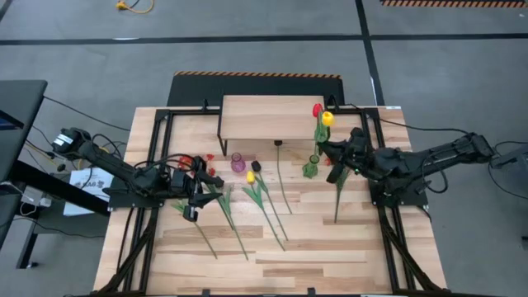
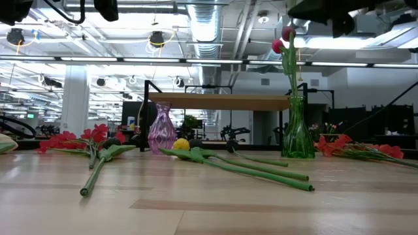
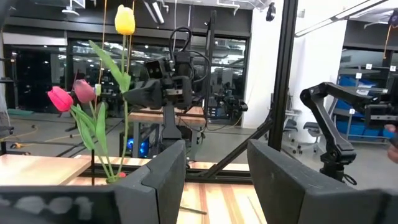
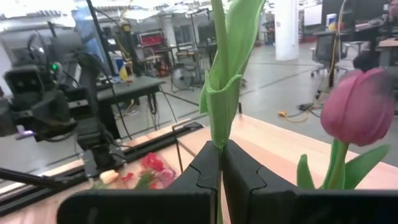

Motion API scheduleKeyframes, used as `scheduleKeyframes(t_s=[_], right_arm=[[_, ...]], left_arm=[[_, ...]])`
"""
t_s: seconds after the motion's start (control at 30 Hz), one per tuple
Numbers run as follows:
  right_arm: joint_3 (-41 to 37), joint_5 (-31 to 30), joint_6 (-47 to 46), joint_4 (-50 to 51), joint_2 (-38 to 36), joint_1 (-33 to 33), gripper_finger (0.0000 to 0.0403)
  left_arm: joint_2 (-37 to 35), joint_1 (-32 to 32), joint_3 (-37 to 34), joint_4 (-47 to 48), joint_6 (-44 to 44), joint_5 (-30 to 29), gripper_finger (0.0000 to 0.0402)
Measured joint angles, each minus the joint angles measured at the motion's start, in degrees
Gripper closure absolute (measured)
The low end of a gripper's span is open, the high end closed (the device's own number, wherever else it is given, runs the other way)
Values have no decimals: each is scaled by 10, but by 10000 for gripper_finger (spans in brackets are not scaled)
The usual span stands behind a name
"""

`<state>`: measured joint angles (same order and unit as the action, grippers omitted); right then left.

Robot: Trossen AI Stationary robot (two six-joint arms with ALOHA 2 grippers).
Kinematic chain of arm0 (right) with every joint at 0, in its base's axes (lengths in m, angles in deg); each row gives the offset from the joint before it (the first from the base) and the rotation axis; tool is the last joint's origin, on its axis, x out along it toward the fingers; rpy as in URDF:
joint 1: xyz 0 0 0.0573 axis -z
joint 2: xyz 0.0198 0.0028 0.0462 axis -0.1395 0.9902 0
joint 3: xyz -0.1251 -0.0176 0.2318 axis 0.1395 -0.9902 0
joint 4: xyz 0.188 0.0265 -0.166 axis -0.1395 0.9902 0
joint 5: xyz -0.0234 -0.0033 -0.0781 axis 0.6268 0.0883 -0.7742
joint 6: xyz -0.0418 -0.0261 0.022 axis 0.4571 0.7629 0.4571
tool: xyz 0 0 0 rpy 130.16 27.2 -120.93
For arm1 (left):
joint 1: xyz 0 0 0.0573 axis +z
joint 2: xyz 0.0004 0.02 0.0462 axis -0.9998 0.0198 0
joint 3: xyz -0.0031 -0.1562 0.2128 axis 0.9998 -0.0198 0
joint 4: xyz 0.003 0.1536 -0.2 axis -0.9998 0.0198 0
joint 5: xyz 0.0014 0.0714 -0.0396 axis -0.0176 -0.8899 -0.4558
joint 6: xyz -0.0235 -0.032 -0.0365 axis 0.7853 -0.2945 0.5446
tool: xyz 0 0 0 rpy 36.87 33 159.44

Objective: Pick and place flowers into a vace then onto a shelf
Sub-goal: Put the yellow tulip into the green vase

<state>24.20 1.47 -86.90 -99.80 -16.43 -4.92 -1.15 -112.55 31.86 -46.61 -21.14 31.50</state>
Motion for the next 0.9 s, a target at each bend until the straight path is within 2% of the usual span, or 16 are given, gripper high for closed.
scheduleKeyframes(t_s=[0.3, 0.9], right_arm=[[0, -7, -11, 0, 28, 19, 403], [0, -13, -11, 32, 28, 18, 398]], left_arm=[[0, 0, 0, 0, 5, 0, 240], [0, 0, 0, 10, 18, 1, 240]])
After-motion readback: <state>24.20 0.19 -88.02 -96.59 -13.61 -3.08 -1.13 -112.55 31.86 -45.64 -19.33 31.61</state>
